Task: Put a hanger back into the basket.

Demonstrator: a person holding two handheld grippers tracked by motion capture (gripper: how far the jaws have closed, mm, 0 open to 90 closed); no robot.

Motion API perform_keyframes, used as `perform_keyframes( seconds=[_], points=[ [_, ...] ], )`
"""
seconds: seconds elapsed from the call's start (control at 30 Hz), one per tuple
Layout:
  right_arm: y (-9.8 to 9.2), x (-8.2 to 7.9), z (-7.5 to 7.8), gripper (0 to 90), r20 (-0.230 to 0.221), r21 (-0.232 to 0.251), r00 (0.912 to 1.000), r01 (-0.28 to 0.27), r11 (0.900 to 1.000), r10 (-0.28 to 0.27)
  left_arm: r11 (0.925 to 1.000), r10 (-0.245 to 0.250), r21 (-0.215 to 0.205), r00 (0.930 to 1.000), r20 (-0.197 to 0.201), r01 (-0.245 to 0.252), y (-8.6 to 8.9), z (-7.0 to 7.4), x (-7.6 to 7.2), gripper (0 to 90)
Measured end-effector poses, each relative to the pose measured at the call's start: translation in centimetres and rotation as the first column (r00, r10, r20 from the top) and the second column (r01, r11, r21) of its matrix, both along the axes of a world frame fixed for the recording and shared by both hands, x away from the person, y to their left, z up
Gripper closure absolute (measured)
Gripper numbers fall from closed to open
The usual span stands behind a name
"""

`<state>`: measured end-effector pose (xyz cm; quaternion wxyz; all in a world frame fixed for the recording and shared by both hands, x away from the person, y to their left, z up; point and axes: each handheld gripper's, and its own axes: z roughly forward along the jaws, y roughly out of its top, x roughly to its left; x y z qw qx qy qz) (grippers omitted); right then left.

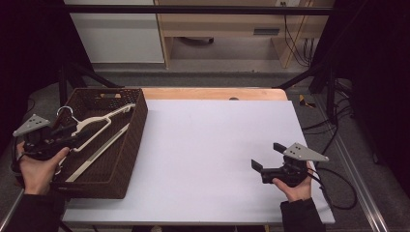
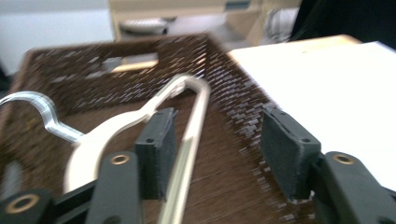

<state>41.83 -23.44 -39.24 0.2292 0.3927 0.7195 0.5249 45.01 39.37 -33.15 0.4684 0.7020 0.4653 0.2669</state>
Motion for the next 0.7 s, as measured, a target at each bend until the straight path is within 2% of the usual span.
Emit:
perform_keyframes(
  seconds=[0.07, 0.17, 0.33, 0.47, 0.57, 0.63, 0.7],
  points=[
    [0.0, 0.0, 0.0, 0.5, 0.0, 0.0, 1.0, 0.0, 1.0, 0.0, 0.9988, -0.041, -0.024, 0.9985, 0.036, 0.042, -1.4, 0.2, -0.8, 39.8],
    [0.0, 0.0, 0.0, 0.5, 0.001, 0.0, 1.0, 0.0, 1.0, 0.0, 0.9958, -0.081, -0.038, 0.994, 0.073, 0.084, -3.0, 0.3, -1.6, 33.9],
    [-0.1, -0.1, 0.1, 0.4, 0.007, 0.0, 1.0, -0.003, 1.0, 0.003, 0.9844, -0.16, -0.058, 0.9815, 0.105, 0.166, -6.3, 0.0, -2.3, 22.1],
    [-0.3, -0.2, 0.2, 0.4, 0.015, -0.002, 0.9999, -0.007, 1.0, 0.007, 0.9718, -0.215, -0.076, 0.9706, 0.109, 0.223, -8.4, -0.7, -2.6, 13.5],
    [-0.4, -0.2, 0.2, 0.5, 0.019, 0.0, 0.9998, -0.008, 1.0, 0.008, 0.9672, -0.233, -0.079, 0.9668, 0.106, 0.241, -9.9, -1.5, -2.9, 10.8],
    [-0.5, -0.2, 0.2, 0.4, 0.02, 0.0, 0.9998, -0.008, 1.0, 0.008, 0.9657, -0.25, -0.048, 0.9635, 0.096, 0.255, -10.7, -1.8, -2.9, 9.4],
    [-0.5, -0.2, 0.1, 0.4, 0.021, -0.002, 0.9998, -0.007, 1.0, 0.007, 0.9634, -0.257, -0.051, 0.9613, 0.098, 0.263, -11.3, -2.0, -3.0, 9.8]
  ],
)
